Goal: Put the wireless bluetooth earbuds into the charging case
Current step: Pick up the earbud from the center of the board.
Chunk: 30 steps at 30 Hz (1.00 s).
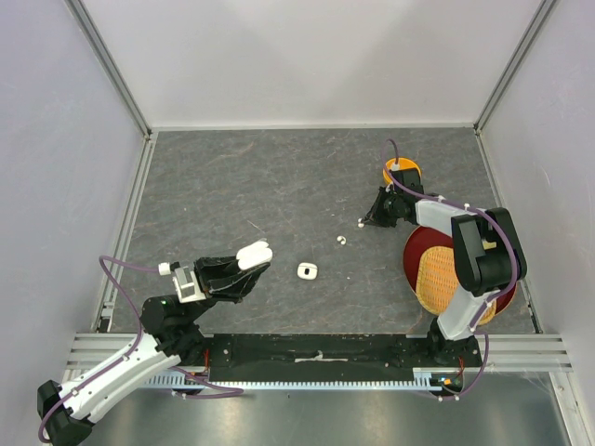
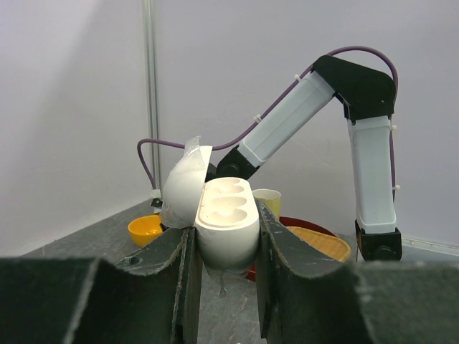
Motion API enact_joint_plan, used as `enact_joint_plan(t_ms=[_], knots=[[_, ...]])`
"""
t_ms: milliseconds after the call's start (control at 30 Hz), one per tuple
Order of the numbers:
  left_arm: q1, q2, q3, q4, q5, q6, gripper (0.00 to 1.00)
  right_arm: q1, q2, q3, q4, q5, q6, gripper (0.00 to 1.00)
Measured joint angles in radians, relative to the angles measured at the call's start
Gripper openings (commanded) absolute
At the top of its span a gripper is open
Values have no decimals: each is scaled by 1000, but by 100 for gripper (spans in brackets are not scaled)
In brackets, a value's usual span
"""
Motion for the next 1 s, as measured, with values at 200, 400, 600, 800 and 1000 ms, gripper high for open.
enact_joint_plan(t_ms=[200, 400, 600, 800, 1000], knots=[[0, 0, 0, -12, 0, 0, 2, 0, -1, 1, 0, -7, -21, 0], [0, 0, 0, -31, 0, 0, 2, 0, -23, 1, -10, -19, -52, 0], [0, 2, 0, -51, 0, 0, 2, 0, -107, -2, -19, -79, -86, 0], [0, 18, 1, -66, 1, -1, 2, 0, -263, -19, -31, -212, -146, 0], [0, 46, 7, -77, 2, -2, 2, 0, -455, -16, -39, -403, -203, 0]])
